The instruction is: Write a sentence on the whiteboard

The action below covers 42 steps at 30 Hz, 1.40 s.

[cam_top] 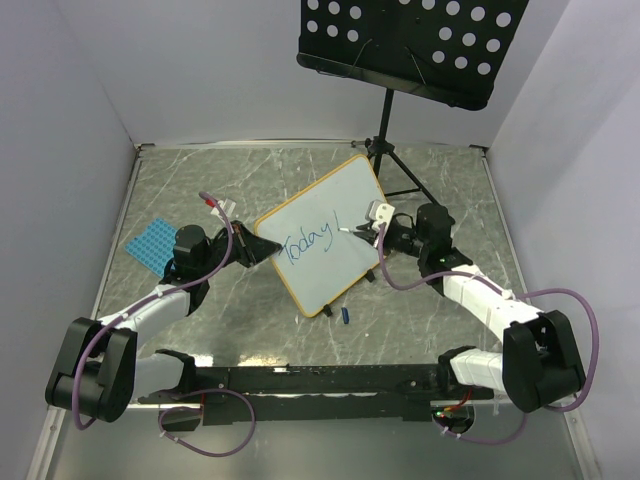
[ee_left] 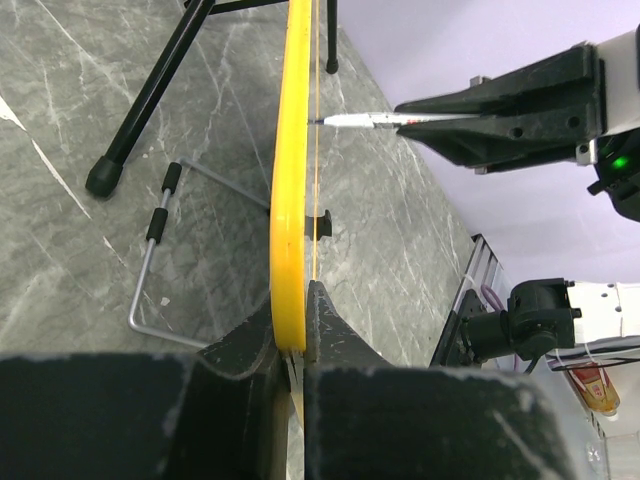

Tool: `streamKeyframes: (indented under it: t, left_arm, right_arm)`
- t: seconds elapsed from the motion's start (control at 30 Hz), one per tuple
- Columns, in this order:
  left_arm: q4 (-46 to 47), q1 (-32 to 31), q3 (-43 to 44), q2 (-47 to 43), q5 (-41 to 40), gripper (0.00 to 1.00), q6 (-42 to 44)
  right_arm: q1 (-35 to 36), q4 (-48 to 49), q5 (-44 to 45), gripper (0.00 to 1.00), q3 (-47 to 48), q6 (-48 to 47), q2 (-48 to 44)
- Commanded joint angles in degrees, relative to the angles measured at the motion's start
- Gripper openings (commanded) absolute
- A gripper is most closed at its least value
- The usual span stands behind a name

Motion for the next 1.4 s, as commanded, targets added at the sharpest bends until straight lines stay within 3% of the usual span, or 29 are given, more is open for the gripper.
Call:
streamKeyframes:
  t: [0.0,0.67,1.37]
  left_arm:
    - [-2.5,-1.2,-1.2,0.6,5.0,0.01,4.6]
    - [-2.5,-1.2,-1.0,0.6,5.1,0.01,4.7]
    - [-2.9,-1.2,-0.8,0.6,5.1,0.01,4.8]
  right_arm:
    - [-0.4,2.5,0.2,0.0,4.5,1.6,0.8]
    - [-1.8,4.2,5.8,0.0,6.1,3.2,4.1]
    - [-2.0,-7.2,-1.4,0.0,3.7,-3.4,0.8]
